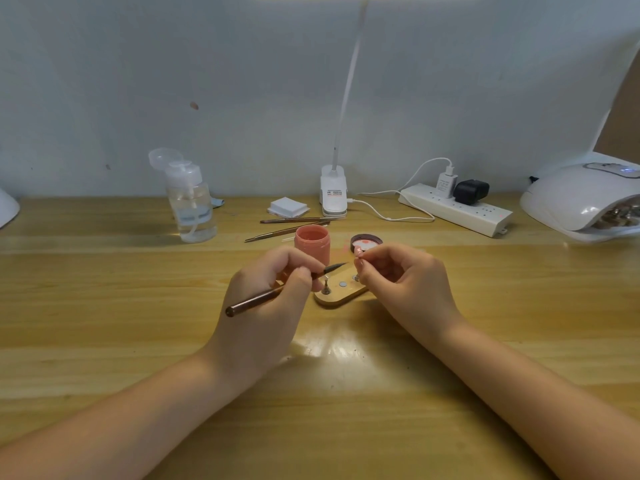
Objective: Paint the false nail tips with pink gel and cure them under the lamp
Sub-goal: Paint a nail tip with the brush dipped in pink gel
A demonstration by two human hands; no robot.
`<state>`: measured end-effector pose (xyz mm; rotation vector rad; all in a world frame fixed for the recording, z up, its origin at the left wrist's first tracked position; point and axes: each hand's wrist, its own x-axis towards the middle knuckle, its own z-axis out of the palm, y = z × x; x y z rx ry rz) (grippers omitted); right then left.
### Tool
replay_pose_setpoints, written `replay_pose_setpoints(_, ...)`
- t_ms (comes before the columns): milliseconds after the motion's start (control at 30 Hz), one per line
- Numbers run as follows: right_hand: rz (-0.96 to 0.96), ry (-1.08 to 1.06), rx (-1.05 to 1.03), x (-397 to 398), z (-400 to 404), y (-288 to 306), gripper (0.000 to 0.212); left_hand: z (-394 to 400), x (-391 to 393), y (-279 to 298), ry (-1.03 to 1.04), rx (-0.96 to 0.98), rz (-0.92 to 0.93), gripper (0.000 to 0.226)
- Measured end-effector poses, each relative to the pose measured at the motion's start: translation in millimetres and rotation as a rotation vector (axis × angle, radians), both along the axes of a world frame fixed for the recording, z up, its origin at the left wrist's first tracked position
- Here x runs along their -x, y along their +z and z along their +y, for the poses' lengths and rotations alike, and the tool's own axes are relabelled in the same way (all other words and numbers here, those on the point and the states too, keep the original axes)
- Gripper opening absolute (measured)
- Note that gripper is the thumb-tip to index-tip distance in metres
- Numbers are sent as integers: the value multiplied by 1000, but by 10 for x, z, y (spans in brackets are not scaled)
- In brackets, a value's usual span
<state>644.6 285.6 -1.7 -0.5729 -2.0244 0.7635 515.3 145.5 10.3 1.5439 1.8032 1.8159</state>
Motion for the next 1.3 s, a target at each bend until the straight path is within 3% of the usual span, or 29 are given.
replay_pose_setpoints(200,-11,9,-1,-1,-17,5,6,11,-10,9,-63,-31,11,20)
replay_pose_setpoints(367,15,-3,64,-5,-8,11,7,13,52,-12,46,-24,34,16)
replay_pose_setpoints(433,31,7,118,-2,-7,17,6,31,65,-20,49,-31,-43,16)
replay_pose_setpoints(600,2,24,153,20,7,11,3,118,44,-75,-46,56,-443,15)
replay_pose_setpoints(700,-68,10,109,35,13,2,3,149,54,-72,-89,60,-528,15)
replay_pose_setpoints(867,-197,-48,40,59,45,-34,2,146,44,-102,-150,50,-536,15)
replay_pose_setpoints(1067,-401,-148,-68,62,54,-26,15,146,31,-103,-157,54,-528,16)
replay_pose_setpoints(1300,-400,-222,-224,21,-21,-33,25,131,56,-119,-195,38,-522,20)
